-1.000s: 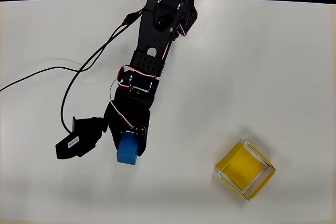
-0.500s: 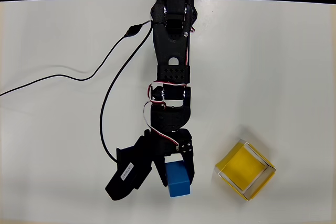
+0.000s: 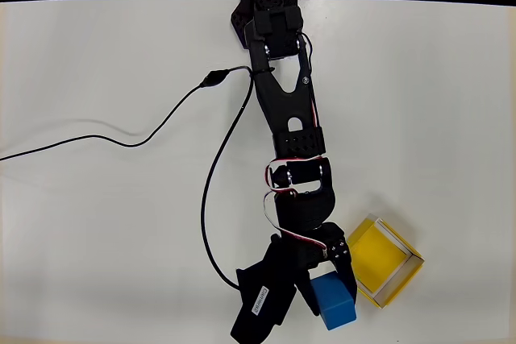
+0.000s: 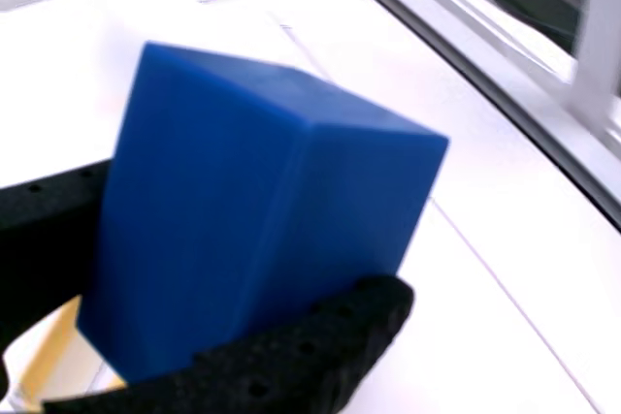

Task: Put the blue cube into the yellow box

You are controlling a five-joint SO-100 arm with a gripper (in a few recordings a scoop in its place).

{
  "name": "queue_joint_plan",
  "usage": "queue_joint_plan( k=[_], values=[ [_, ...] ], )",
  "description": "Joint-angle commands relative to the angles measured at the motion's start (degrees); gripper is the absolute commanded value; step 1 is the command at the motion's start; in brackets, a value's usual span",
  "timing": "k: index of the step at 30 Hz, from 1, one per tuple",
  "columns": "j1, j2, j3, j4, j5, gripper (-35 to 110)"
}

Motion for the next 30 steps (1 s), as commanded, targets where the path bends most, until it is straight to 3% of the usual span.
queue_joint_plan(
  k=[1,30],
  values=[
    [-2.1,1.1,-10.1,-1.9,1.1,14],
    [-11.4,-16.6,-16.3,3.2,11.7,14]
  ],
)
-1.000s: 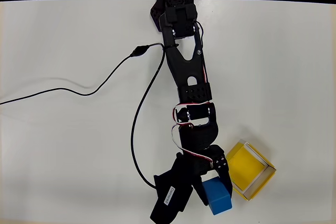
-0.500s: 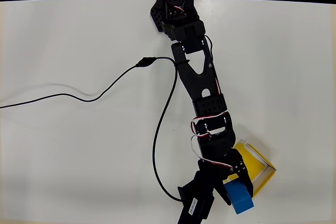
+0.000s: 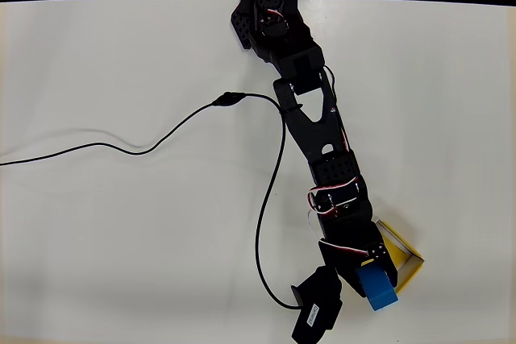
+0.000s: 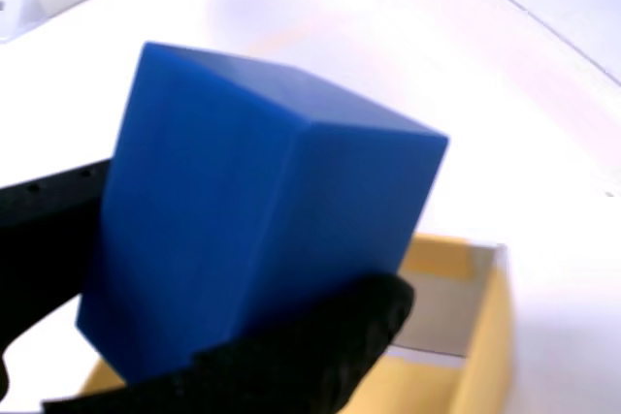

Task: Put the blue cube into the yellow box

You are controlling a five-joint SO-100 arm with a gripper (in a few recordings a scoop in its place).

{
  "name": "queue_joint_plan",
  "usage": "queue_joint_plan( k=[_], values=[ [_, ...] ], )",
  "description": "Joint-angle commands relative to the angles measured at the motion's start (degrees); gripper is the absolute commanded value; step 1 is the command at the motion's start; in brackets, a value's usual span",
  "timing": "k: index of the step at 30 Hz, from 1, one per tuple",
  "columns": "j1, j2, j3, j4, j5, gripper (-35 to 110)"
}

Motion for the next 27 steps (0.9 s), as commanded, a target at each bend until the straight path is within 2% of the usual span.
queue_joint_plan(
  k=[1,8,16,22,27],
  values=[
    [-1.8,4.0,-7.3,1.7,0.9,14],
    [-2.2,2.5,-6.2,3.9,2.1,15],
    [-2.2,1.5,-5.8,4.7,4.0,25],
    [-3.0,1.8,-4.7,4.9,2.4,32],
    [-2.9,4.0,-3.3,2.9,1.2,33]
  ],
)
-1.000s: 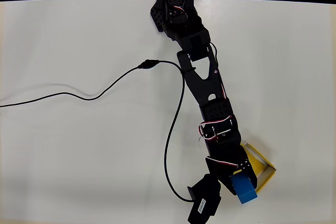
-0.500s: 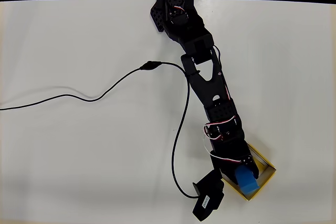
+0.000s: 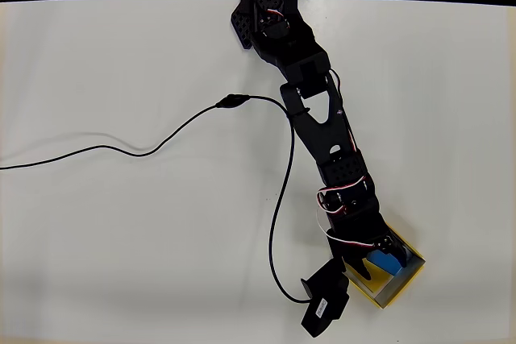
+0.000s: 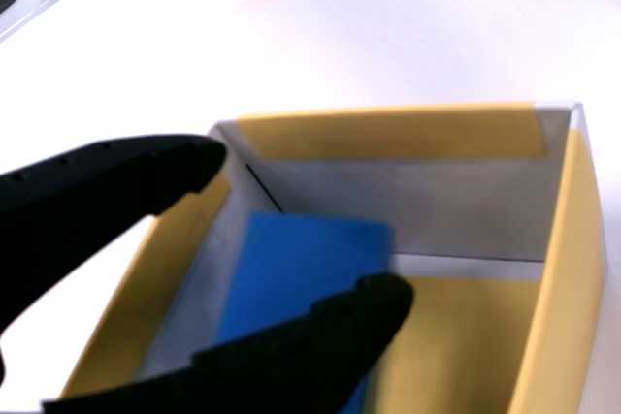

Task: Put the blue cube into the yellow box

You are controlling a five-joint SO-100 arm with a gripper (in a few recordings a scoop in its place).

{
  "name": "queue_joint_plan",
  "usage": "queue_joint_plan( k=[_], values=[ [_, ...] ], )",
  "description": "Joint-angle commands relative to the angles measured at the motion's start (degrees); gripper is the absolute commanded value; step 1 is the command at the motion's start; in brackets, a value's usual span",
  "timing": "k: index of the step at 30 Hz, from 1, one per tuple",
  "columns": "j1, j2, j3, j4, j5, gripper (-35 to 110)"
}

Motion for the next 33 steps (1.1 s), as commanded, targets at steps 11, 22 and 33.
queue_joint_plan(
  k=[11,22,33],
  values=[
    [7.6,29.8,7.0,0.5,-10.5,12],
    [25.0,50.4,33.1,-1.1,-16.4,1],
    [26.9,78.1,66.5,-2.1,-18.7,0]
  ],
)
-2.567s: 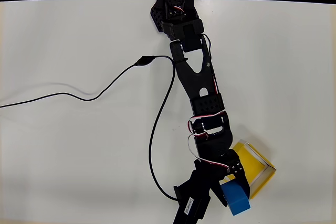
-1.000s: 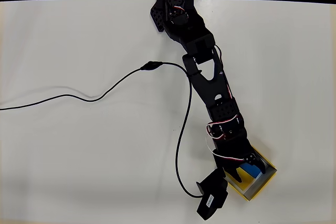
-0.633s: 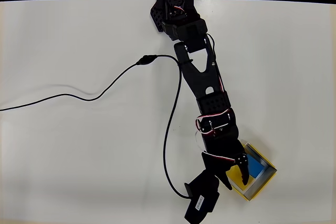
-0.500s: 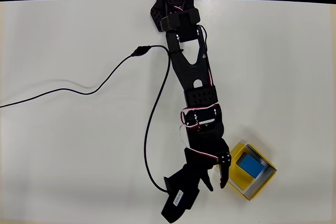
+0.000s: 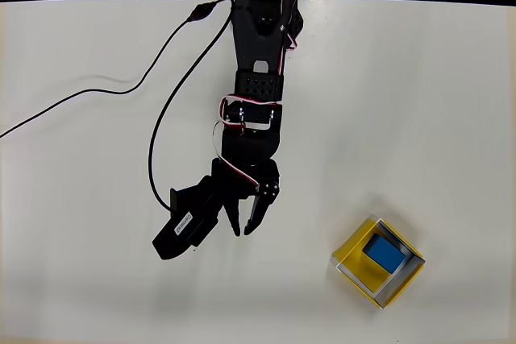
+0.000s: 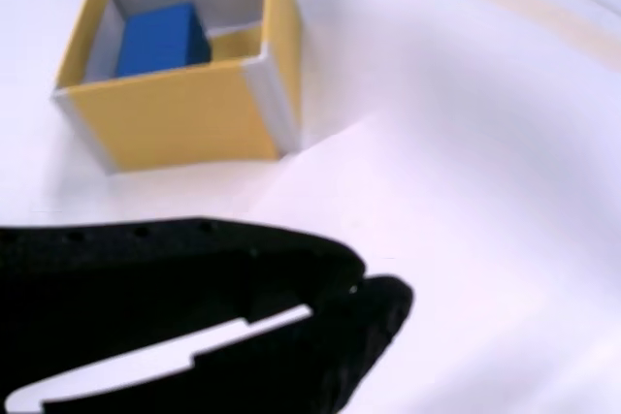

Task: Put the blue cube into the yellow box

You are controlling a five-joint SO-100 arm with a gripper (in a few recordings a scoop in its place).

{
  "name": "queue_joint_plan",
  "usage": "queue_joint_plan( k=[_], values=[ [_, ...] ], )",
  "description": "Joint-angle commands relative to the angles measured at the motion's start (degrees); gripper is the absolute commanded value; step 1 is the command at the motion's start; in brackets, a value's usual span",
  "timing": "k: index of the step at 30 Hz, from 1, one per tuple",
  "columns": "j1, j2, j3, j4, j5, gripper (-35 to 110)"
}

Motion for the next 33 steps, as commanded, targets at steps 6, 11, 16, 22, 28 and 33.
queue_joint_plan(
  k=[6,11,16,22,28,33],
  values=[
    [-1.8,28.8,18.9,6.0,-0.9,0],
    [-1.5,38.9,24.3,18.9,-0.4,0],
    [-1.0,48.8,30.0,29.8,0.0,0],
    [-0.7,57.2,35.1,38.3,-0.3,0],
    [0.1,65.2,40.9,46.2,-0.7,0],
    [1.5,69.4,44.7,52.2,0.3,0]
  ],
)
